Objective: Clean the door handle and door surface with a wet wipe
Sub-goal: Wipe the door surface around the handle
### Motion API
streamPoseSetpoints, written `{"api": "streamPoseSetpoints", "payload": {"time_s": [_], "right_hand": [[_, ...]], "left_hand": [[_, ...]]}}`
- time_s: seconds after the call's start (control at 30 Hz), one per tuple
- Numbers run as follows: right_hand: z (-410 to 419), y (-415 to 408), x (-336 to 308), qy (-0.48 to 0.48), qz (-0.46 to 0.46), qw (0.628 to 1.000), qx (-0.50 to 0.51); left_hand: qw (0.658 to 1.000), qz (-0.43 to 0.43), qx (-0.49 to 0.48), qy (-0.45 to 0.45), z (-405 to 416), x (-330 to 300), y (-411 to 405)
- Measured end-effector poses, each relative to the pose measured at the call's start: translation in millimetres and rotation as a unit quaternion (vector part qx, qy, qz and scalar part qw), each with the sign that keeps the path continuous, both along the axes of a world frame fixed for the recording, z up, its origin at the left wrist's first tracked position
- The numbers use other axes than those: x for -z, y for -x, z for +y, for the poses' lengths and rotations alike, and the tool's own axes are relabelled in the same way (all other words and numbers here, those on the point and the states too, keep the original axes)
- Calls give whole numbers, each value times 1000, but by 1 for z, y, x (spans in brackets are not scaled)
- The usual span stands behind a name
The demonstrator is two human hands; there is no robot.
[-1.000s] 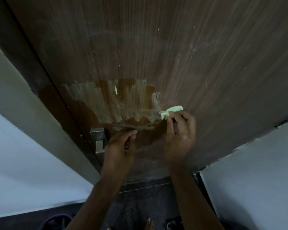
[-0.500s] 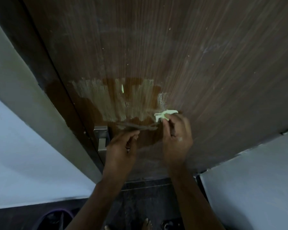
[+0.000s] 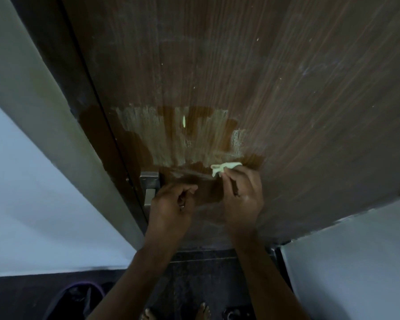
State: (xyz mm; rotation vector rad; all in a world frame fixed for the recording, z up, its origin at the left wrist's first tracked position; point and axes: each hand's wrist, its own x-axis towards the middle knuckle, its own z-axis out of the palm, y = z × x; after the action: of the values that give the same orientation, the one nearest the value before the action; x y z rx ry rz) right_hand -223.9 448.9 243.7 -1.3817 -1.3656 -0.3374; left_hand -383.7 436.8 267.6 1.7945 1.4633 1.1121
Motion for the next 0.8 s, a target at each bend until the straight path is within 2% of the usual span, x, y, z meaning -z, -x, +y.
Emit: {"api": "streamPoseSetpoints", "payload": {"time_s": [0.13, 0.2, 0.3, 0.37, 0.5, 0.57, 0.67, 0.8], "right_hand": [[-7, 12, 34, 112, -79, 990, -33], [-6, 18, 31, 91, -71, 993, -35], [1, 23, 8, 21, 2, 1000, -1], [4, 24, 3, 10, 5, 1000, 8], [-10, 35, 26, 137, -104, 985, 25], [-14, 39, 32, 166, -87, 981, 44], [-3, 51, 14, 118, -17, 990, 72], [8, 85, -10, 97, -36, 994, 39]], "left_hand": [[1000, 5, -24, 14, 1, 0, 7], [999, 9, -34, 27, 0, 0, 9], [998, 13, -45, 36, 0, 2, 15], [998, 8, -54, 44, 0, 3, 18], [996, -23, -73, 40, 0, 4, 27], [995, -34, -86, 27, -2, 4, 33], [993, -25, -110, 22, -2, 3, 42], [989, -25, -148, 0, 0, 2, 52]]}}
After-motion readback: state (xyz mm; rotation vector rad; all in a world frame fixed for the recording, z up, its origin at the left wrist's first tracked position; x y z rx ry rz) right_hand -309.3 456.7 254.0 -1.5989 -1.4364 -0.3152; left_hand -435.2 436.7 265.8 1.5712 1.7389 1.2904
